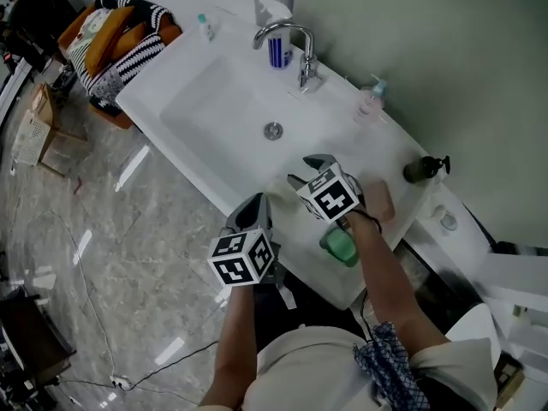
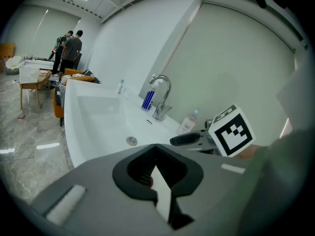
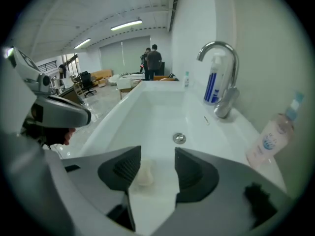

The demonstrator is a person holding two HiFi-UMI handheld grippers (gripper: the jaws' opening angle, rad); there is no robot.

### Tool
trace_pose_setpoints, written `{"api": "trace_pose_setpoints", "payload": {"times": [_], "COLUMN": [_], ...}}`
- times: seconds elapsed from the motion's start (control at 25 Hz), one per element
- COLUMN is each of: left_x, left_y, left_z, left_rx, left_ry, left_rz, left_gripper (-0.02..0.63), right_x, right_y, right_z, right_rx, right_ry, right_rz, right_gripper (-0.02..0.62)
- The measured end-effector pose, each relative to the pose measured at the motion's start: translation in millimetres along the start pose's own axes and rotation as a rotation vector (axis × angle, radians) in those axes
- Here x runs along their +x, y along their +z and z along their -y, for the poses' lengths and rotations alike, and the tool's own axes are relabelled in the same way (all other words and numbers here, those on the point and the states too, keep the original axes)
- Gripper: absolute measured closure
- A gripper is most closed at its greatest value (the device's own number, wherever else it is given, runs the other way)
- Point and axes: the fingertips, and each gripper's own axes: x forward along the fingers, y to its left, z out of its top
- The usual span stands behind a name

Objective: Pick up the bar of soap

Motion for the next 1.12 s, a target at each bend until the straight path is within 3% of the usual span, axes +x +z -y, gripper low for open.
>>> {"api": "trace_pose_setpoints", "payload": {"times": [0.36,0.48,0.56,0.64,0.76,1.12], "left_x": [1,2,3,3,3,-2], "left_y": [6,7,6,4,-1,-15], "left_z": [34,46,53,61,75,116], "left_rx": [0.107,0.131,0.156,0.178,0.214,0.288], "left_ry": [-0.112,-0.154,-0.179,-0.208,-0.253,-0.398], "left_rz": [-0.03,-0.036,-0.043,-0.056,-0.085,-0.123], "left_gripper": [0.598,0.598,0.598,0.598,0.598,0.6], "right_x": [-69,-94,-109,-122,-143,-188], "right_y": [13,9,5,-2,-14,-65], "right_z": [7,12,14,13,14,3], "right_rx": [0.092,0.145,0.191,0.23,0.277,0.467], "right_ry": [-0.203,-0.299,-0.339,-0.375,-0.466,-0.605], "right_rz": [0.165,0.223,0.266,0.277,0.288,0.302], "right_gripper": [0.381,0.47,0.48,0.485,0.566,0.58]}}
